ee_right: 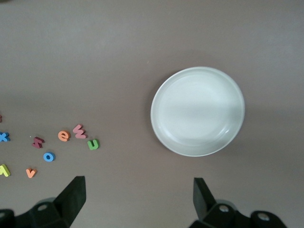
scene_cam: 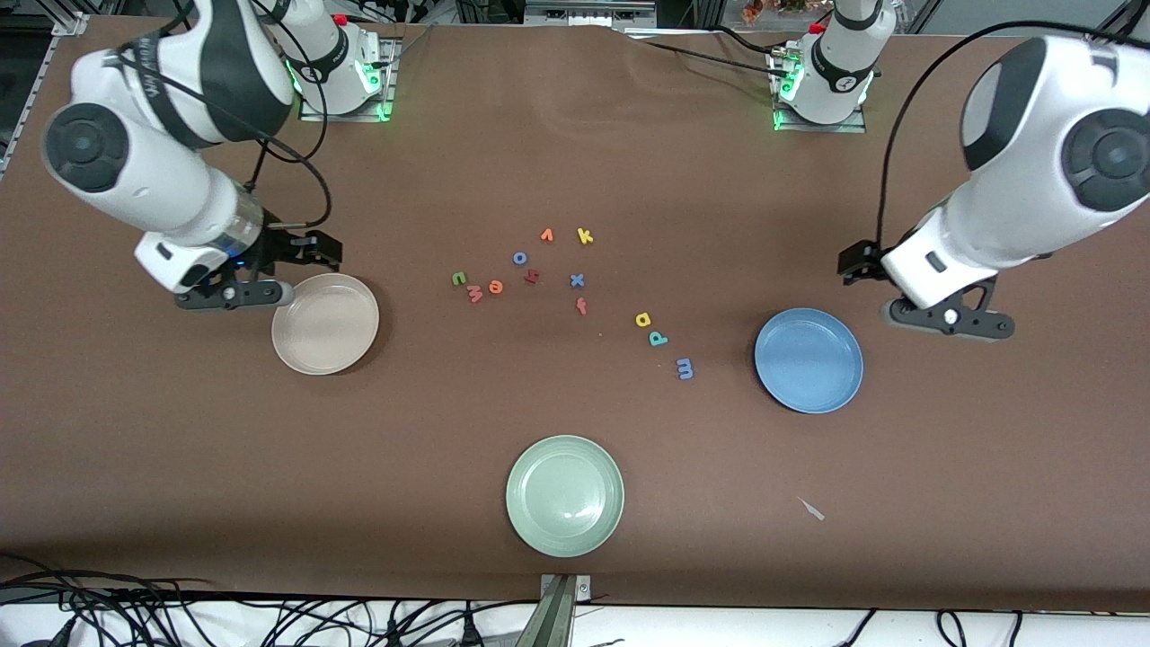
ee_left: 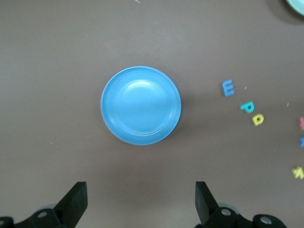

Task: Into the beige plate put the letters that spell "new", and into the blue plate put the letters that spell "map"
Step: 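Move the right gripper to letters while the left gripper reaches blue E, then grasp the blue E with the left gripper while the right gripper descends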

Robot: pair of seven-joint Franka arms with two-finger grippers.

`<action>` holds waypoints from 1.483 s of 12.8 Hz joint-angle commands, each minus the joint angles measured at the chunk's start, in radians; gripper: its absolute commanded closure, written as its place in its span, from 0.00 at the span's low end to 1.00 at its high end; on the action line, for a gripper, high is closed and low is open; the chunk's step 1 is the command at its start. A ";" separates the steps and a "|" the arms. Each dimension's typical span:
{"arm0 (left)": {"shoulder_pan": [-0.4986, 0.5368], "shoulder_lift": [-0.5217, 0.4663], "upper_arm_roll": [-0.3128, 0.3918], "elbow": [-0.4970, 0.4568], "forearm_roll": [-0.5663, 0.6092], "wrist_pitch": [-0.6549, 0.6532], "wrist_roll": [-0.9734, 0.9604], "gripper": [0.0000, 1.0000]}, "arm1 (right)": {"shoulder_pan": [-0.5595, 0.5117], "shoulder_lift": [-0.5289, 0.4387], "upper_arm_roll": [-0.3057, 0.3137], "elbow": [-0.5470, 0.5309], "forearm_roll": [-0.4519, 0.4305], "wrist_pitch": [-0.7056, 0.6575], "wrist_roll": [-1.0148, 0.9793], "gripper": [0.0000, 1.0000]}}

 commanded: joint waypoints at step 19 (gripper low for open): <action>-0.285 0.534 0.007 0.097 -0.004 0.431 -0.453 0.27 | -0.001 0.095 0.300 -0.532 0.001 0.776 0.310 0.00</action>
